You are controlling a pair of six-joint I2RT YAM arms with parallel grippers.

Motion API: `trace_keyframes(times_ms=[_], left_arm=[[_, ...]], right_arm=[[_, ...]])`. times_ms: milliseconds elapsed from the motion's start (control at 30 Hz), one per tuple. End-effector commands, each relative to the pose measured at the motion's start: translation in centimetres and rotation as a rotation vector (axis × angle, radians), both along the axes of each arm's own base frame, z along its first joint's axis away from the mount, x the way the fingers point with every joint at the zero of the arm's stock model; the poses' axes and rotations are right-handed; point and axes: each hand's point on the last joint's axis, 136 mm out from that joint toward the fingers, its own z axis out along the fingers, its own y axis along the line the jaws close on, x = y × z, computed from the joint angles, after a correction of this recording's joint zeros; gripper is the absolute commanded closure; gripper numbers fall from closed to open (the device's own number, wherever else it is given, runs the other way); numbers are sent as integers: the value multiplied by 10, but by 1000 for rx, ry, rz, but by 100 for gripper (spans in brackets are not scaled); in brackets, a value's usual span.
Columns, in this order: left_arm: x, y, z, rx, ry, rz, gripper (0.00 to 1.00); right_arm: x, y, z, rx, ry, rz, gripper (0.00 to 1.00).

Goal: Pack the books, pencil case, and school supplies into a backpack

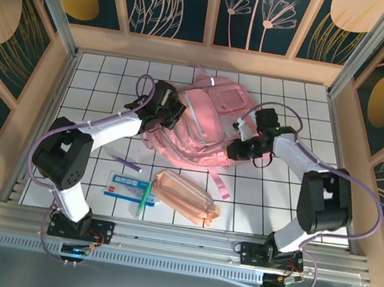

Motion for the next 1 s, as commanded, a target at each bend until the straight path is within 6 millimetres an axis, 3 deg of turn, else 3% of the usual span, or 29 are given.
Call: trace_keyframes(times_ms=[0, 233, 333, 500, 767, 867, 967], left_arm=[[15, -12, 26, -87, -96, 20, 100], [14, -12, 21, -73, -89, 11, 100], [14, -15, 21, -88, -86, 2, 100], [15, -20, 25, -122, -85, -6, 100], [12, -22, 26, -142, -77, -4, 100], [8, -23, 21, -145, -71, 1, 100], [4, -22, 16, -148, -64, 7, 100]], right_arm=[[-24, -1, -4, -38, 168, -42, 100], [-8, -2, 25, 48, 105, -80, 100], [-11, 9, 30, 76, 92, -53, 100], [-33, 64, 23, 96, 108, 59, 100], [-47, 138, 16, 114, 55, 153, 100], [-43, 164, 25, 160, -1, 136, 100], [-24, 177, 43, 243, -50, 37, 99]])
